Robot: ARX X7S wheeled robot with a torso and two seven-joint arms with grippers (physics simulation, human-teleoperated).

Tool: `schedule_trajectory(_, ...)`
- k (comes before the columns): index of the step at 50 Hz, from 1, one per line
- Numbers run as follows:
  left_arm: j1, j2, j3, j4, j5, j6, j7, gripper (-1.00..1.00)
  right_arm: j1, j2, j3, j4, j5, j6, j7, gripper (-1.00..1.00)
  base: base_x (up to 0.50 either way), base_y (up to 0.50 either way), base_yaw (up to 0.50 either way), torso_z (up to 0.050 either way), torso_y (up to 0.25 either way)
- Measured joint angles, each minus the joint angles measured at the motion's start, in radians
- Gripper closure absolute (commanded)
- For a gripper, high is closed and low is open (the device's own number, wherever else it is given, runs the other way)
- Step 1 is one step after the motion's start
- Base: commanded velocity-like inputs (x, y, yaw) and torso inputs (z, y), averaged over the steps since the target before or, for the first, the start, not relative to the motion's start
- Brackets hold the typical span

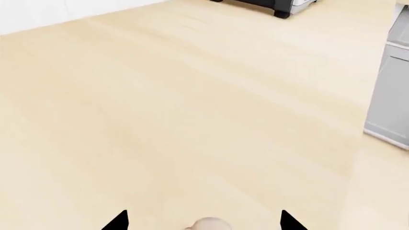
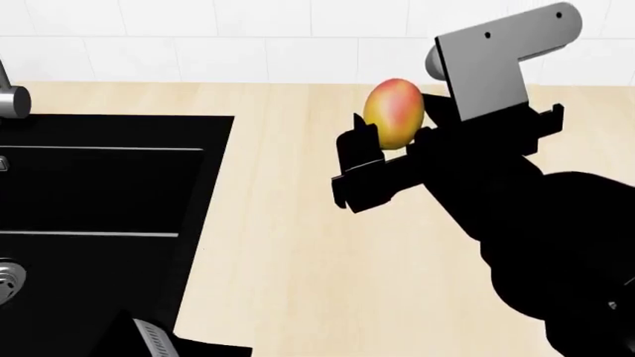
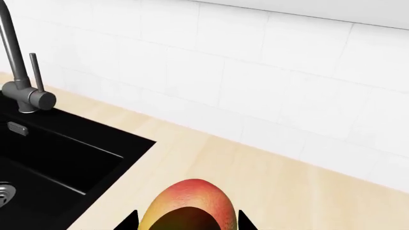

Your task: There is a mixed pile of frozen fruits and vegetables on the counter. Locate all the frozen vegetables and place the items in a bowl on the counter. Take all the frozen fruits and defrost them in a running sink.

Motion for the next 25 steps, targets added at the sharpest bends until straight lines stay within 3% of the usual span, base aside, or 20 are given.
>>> schedule_trajectory(9, -0.005, -0.013, 0.009, 0.012, -0.024, -0.026, -0.024, -1.0, -0.007, 0.002, 0.0, -0.002, 0.002, -0.005, 0.001, 1.0, 0.0, 0.0, 0.0, 0.0, 0.0)
schedule_trajectory(25, -0.106, -0.019, 0.006, 0.06, -0.194, -0.103, -0.134, -1.0, -0.02, 0.003, -0.003, 0.005, 0.003, -0.018, -0.004, 1.0, 0.0, 0.0, 0.0, 0.0, 0.0)
